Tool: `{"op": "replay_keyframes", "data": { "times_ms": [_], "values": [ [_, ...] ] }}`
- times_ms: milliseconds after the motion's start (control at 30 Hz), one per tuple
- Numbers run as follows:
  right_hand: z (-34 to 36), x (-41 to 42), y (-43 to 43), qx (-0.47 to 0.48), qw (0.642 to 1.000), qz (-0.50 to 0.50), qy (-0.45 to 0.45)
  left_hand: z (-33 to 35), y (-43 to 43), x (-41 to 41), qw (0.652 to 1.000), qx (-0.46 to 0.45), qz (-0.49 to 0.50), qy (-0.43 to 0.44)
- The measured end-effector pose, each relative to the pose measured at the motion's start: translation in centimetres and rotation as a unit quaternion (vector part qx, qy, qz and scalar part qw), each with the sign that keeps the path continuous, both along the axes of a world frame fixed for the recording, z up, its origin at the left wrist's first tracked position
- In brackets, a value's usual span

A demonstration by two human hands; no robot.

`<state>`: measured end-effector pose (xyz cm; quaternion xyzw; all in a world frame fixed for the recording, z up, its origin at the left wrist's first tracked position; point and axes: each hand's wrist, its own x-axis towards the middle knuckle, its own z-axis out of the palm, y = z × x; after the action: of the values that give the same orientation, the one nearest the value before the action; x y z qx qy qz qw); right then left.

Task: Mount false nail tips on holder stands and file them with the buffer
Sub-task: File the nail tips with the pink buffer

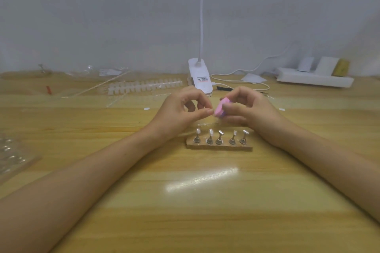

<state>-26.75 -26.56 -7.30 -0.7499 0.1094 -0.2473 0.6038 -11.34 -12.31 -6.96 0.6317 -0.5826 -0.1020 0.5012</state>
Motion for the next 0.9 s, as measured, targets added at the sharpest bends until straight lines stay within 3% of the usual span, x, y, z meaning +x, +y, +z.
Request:
{"op": "replay_keyframes", "data": {
  "times_ms": [133,267,367,500,600,733,833,900],
  "values": [
    [0.02,-0.05,0.0,-0.014,0.999,0.039,0.022,-0.03,0.0,0.06,1.0,0.0,-0.002,-0.008],
    [0.09,-0.04,-0.14,0.035,0.999,-0.014,-0.022,-0.04,-0.05,0.13,1.0,0.002,0.003,0.003],
    [0.08,-0.09,0.14,-0.014,0.999,0.047,0.018,0.03,0.0,0.11,1.0,0.001,-0.005,0.011],
    [-0.02,0.03,-0.26,0.047,0.998,-0.018,-0.035,0.07,-0.01,-0.05,1.0,0.007,-0.01,0.012],
    [-0.05,-0.01,-0.14,-0.013,0.999,0.049,0.02,0.11,0.05,-0.06,1.0,-0.001,-0.01,0.013],
    [-0.04,0.08,-0.47,0.05,0.998,-0.016,-0.037,0.08,0.06,-0.1,1.0,0.003,-0.01,0.022],
    [-0.06,-0.02,-0.24,-0.011,0.998,0.052,0.016,0.21,0.09,-0.11,1.0,-0.006,-0.009,0.023],
    [-0.1,0.11,-0.26,0.013,0.999,0.033,-0.009,0.24,0.12,-0.18,1.0,-0.004,-0.012,0.018]
  ]
}}
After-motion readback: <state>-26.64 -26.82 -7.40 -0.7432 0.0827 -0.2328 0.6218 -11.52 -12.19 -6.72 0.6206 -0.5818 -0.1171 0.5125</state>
